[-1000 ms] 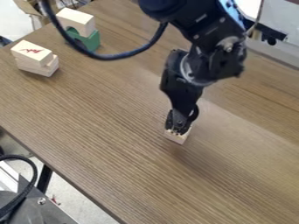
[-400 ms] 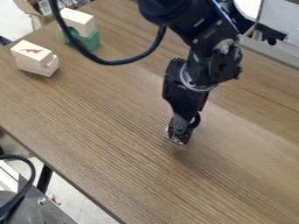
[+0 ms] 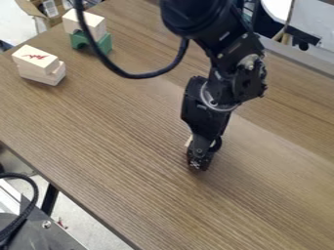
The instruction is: Remove the block with a hole out off the stick
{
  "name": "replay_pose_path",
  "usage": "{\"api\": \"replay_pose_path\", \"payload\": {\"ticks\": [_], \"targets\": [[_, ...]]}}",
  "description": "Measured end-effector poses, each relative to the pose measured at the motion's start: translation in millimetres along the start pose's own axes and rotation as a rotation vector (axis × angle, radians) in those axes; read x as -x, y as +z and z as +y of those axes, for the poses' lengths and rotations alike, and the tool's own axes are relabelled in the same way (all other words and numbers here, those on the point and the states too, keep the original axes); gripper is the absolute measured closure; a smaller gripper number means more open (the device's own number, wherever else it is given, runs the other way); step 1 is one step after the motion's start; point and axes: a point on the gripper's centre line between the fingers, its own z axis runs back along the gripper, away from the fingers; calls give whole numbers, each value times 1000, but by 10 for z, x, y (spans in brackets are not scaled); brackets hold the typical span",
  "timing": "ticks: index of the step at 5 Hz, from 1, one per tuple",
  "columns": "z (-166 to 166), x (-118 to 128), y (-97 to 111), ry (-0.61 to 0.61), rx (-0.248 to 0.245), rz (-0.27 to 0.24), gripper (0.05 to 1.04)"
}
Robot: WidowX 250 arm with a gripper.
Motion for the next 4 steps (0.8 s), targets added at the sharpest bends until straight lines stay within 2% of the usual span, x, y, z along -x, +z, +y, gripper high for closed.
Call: {"api": "replay_pose_path", "payload": {"ticks": [1,2,3,4], "targets": [[-26,13,-23,27,6,16,417],[-40,12,-21,20,13,15,524],[-44,-1,-19,13,18,8,524],[-101,-21,102,17,57,10,524]]}}
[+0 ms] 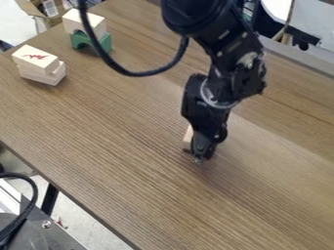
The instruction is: Remove the block with a hole out off the stick
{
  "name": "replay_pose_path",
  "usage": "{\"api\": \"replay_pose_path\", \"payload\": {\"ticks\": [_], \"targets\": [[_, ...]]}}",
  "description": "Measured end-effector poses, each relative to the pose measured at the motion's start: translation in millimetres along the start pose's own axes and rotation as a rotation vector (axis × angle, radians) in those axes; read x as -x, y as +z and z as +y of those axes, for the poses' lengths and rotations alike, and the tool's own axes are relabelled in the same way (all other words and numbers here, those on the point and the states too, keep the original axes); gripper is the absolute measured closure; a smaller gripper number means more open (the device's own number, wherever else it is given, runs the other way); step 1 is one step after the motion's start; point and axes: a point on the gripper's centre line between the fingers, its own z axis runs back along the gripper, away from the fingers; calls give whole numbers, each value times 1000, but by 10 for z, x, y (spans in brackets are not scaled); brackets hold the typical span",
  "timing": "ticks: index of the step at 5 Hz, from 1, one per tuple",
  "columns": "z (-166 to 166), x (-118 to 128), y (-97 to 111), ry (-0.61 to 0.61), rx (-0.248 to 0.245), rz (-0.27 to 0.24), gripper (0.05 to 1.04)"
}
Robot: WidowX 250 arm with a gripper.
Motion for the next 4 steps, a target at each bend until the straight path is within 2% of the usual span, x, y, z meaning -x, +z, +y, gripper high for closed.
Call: {"api": "replay_pose_path", "payload": {"ticks": [4], "targets": [[-91,-51,321,32,81,3,524]]}}
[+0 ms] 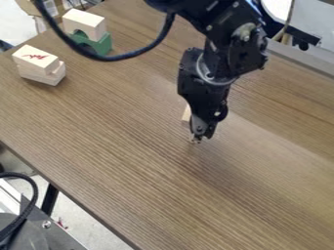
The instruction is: Remove the block with a hole out off the stick
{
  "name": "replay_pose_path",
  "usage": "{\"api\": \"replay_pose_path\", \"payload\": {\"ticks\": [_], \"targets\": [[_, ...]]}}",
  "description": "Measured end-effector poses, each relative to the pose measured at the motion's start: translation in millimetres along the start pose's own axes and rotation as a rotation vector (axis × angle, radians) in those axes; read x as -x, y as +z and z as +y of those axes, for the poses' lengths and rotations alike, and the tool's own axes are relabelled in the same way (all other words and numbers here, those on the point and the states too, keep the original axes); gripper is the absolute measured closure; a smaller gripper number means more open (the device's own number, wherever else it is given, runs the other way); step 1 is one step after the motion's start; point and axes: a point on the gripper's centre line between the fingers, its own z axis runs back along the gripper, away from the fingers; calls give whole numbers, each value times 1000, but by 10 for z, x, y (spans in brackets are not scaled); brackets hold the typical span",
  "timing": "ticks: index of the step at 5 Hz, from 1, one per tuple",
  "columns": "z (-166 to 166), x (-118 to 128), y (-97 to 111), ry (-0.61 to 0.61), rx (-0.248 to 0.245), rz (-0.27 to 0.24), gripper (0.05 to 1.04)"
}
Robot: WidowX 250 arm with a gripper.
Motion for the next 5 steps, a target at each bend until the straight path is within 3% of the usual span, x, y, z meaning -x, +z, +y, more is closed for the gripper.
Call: {"api": "replay_pose_path", "payload": {"ticks": [3,5], "targets": [[-270,-24,148,10,63,30,524],[-587,-355,89,68,90,-6,524]]}}
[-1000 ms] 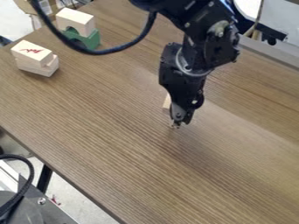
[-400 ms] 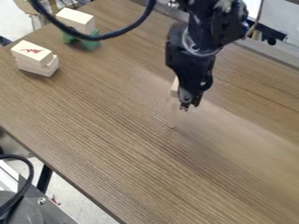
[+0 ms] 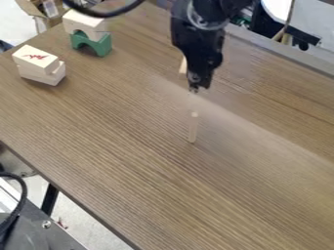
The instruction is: Remove the block with a hole out off the stick
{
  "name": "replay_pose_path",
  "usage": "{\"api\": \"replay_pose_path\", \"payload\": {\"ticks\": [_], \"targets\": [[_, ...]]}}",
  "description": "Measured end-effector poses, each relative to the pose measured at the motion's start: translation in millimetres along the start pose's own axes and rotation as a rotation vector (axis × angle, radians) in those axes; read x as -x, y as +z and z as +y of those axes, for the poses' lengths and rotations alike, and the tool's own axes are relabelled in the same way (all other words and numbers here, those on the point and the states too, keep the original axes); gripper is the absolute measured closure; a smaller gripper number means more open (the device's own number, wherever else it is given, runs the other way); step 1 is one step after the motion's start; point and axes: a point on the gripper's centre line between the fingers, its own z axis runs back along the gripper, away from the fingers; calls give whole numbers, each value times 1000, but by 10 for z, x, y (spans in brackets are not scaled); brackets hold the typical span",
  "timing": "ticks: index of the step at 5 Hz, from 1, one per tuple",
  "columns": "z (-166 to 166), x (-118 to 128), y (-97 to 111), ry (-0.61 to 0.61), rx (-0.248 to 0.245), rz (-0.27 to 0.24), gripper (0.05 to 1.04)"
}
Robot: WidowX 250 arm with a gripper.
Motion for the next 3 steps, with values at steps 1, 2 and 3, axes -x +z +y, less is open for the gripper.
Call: {"api": "replay_pose_path", "payload": {"ticks": [1,2,3], "targets": [[-48,-175,-99,25,-7,-18,524],[-11,-263,-278,33,-56,-18,524],[98,-247,-501,21,-115,-2,524]]}}
